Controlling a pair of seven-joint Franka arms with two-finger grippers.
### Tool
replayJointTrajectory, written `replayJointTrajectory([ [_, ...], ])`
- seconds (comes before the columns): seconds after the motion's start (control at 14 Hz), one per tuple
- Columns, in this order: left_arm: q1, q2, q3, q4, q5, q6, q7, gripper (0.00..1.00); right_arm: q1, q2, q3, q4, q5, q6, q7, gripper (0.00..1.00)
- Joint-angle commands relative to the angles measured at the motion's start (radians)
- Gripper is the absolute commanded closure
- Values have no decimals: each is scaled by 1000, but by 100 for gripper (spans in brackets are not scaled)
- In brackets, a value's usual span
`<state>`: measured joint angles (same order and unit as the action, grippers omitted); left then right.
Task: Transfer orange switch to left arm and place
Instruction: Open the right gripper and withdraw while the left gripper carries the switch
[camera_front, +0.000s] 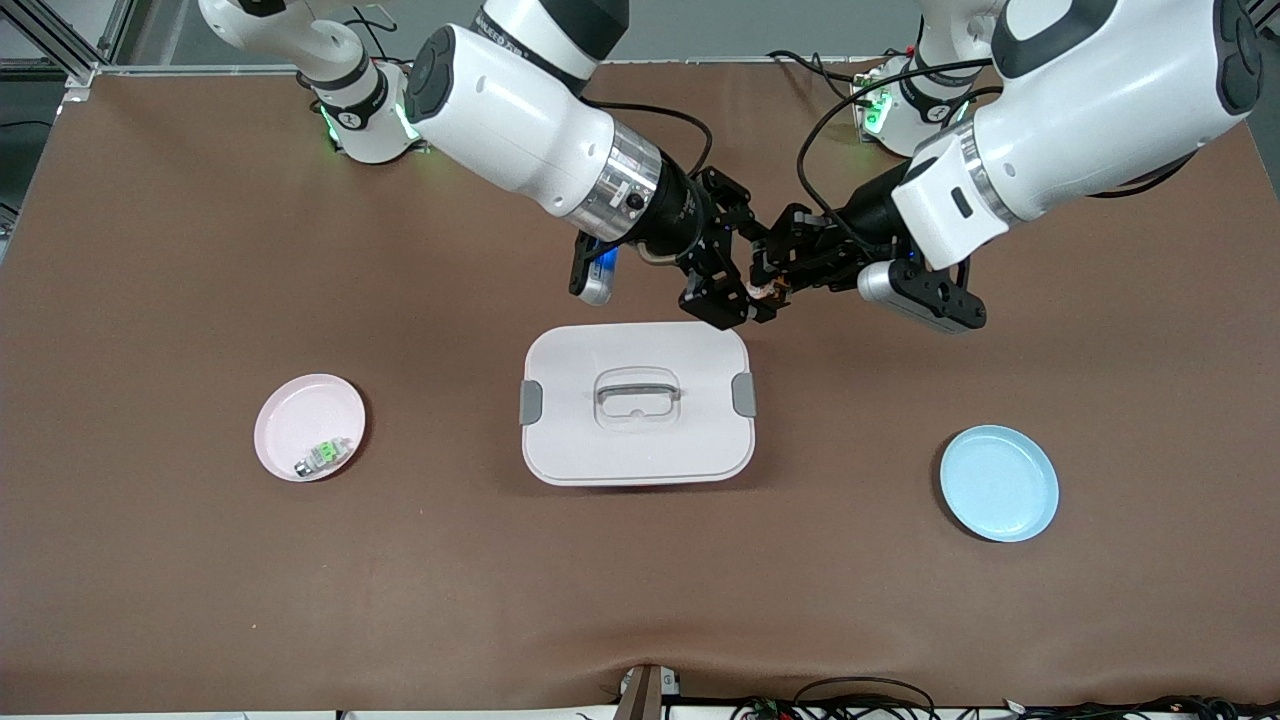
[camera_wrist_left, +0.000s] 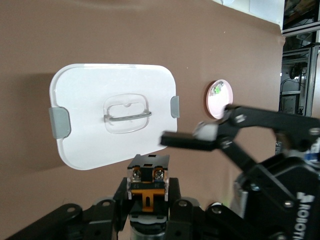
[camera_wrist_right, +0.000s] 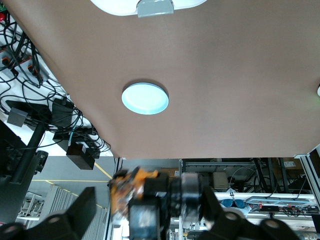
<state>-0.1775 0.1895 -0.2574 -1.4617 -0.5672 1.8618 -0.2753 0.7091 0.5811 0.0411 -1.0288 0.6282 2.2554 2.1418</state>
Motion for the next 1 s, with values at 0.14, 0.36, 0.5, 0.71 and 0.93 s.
replayJointTrajectory([
  [0.14,35,-7,7,1,85,-62,11,100,1,14,-4,38,-22,4,-13,0],
  [0.36,84,-7,7,1,166,-101,22,100,-29,2,-1,38,-22,-39,-168,0],
  [0.5,134,-4,7,0,214,-128,71,100,-40,-12,-4,38,-27,-120,-427,0],
  [0.71,200,5,7,-6,239,-174,143,100,-101,-53,-1,36,-45,-236,-719,0],
  [0.93,217,13,7,-17,369,-214,182,100,-186,-98,-6,36,-57,-431,-980,0],
])
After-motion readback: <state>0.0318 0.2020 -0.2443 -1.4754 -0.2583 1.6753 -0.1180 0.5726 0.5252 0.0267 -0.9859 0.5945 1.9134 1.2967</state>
